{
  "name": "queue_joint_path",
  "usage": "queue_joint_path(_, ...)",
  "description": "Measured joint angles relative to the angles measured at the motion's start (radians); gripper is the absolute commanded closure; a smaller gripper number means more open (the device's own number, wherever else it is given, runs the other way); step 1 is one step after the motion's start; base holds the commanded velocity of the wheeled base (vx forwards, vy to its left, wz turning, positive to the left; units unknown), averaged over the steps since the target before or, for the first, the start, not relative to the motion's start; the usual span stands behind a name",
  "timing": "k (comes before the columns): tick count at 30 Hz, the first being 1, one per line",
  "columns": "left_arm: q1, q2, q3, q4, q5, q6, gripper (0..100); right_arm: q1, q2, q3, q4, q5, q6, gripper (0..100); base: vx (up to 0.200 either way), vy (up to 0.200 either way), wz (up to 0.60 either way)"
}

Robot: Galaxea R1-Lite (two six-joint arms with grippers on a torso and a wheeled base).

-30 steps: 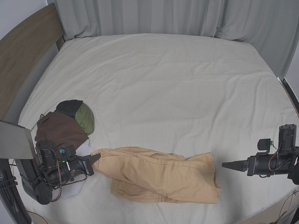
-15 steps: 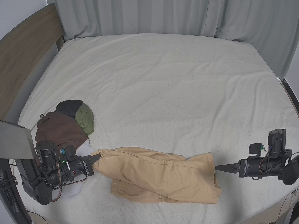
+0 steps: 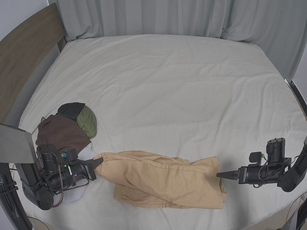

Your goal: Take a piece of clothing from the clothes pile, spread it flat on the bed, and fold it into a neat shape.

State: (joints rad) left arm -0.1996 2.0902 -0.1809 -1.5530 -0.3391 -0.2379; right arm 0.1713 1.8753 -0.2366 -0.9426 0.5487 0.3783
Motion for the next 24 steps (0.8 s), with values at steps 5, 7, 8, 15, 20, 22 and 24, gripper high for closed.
queue_joint_path(5,0.000,-0.001,0.000,0.000,0.000,0.000,100,0.002,0.057,0.000,-0.055,-0.002,0.006,0,0.000,0.000,0.00)
queue_joint_path(7,0.000,-0.002,0.000,0.000,0.000,0.000,100,0.002,0.081,0.000,-0.076,-0.002,0.008,0,0.000,0.000,0.00)
queue_joint_path(8,0.000,-0.002,0.000,0.000,0.000,0.000,100,0.002,0.091,0.000,-0.085,-0.002,0.011,0,0.000,0.000,0.00)
queue_joint_path(15,0.000,-0.006,0.000,0.000,0.000,0.001,100,0.000,0.173,0.001,-0.173,-0.004,0.045,0,0.000,0.000,0.00)
queue_joint_path(20,0.000,-0.007,0.000,0.000,0.000,0.001,100,0.000,0.237,0.008,-0.265,-0.007,0.048,0,0.000,0.000,0.00)
queue_joint_path(22,0.000,-0.008,0.000,0.000,0.000,0.000,100,0.001,0.265,0.013,-0.309,-0.009,0.052,0,0.000,0.000,0.00)
queue_joint_path(24,0.000,-0.009,0.000,0.000,0.000,0.000,100,0.001,0.291,0.015,-0.363,-0.010,0.069,0,0.000,0.000,0.00)
